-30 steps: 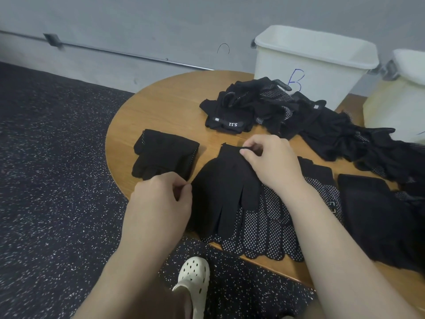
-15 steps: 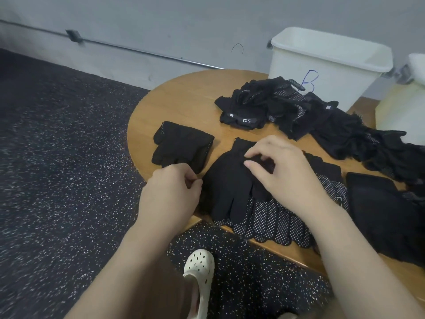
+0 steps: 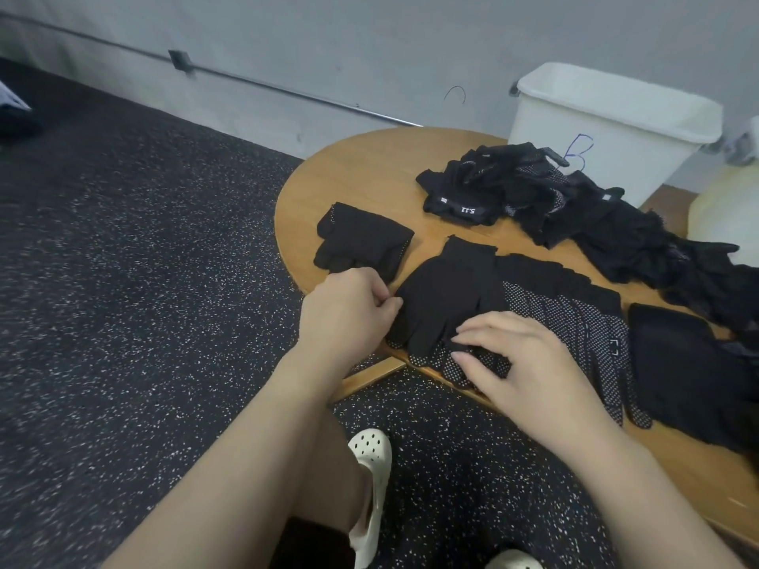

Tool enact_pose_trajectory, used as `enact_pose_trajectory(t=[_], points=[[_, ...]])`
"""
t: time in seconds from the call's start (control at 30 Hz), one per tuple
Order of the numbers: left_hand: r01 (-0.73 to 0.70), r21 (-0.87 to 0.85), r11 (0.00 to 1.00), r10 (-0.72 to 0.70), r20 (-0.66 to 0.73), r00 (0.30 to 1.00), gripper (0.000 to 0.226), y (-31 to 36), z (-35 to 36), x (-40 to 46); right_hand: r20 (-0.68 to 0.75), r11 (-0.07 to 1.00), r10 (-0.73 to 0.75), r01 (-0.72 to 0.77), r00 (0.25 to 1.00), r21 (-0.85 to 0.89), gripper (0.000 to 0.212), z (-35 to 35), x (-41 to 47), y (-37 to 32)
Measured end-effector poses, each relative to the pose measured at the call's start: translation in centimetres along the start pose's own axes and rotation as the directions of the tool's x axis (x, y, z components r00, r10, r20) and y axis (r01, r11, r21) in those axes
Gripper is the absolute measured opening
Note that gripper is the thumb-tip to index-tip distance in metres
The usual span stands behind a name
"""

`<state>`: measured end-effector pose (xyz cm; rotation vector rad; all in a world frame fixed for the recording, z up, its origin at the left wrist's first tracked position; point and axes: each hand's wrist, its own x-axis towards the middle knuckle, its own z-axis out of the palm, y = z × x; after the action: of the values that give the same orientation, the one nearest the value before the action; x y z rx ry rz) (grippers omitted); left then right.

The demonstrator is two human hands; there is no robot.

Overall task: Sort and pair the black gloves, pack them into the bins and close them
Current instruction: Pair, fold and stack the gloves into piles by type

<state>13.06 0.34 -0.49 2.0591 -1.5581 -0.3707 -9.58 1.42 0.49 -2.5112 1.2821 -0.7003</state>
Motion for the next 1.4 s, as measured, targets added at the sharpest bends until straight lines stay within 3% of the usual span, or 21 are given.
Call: enact_pose_trajectory(t=[0.23,0.43,0.5,0.57,0.67,0.87,1.03,1.2,1.4], points=[[-0.013,-0.021,1.0,0.013,-0.022,1.0,0.03,-0.3,0.1,-0.1,-0.034,0.997,0.046,-0.044,0.998,0.068,0.018,0.0,-0.3,-0.7],[-0.068,-0.054,0.996,0.066,-0.037,0.997,0.017,-0.1,-0.2,-0.4,-0.053,0.968,0.196,-0.184,0.979,0.172,0.012,0.4,0.1,-1.0],[-0.211,-0.128,0.969,0.196,-0.118,0.973,0.004,0.2,-0.9,-0.8,-0.056,0.964,0.2,-0.187,0.978,0.188,0.01,0.4,0.2,-0.9],[-0.426,-0.117,0.897,0.406,-0.165,0.899,0.009,0.4,-2.0,-1.5,-0.057,0.971,0.163,-0.15,0.985,0.185,0.01,0.4,0.2,-0.7],[-0.612,-0.039,0.79,0.611,-0.032,0.791,0.02,0.0,-2.6,-2.6,-0.096,0.981,0.099,-0.08,0.991,0.179,0.01,0.2,-0.1,-0.5],[-0.519,-0.152,0.841,0.539,0.147,0.83,0.04,-0.4,-2.9,-2.9,-0.129,0.99,-0.017,0.035,0.992,0.138,0.009,-0.1,-0.7,0.1],[-0.571,-0.006,0.821,0.566,0.14,0.812,0.046,0.1,-2.7,-3.0,0.019,0.995,-0.092,0.091,0.996,0.032,0.008,0.3,-0.9,0.3],[-0.575,-0.059,0.816,0.576,0.165,0.8,0.025,0.1,-2.4,-3.0,0.023,0.994,-0.105,0.104,0.994,0.028,0.006,0.2,-0.6,0.3],[-0.541,-0.207,0.815,0.565,0.081,0.821,0.011,-0.5,-2.0,-2.6,0.032,0.995,-0.084,0.082,0.996,0.048,0.011,0.3,-0.3,0.1]])
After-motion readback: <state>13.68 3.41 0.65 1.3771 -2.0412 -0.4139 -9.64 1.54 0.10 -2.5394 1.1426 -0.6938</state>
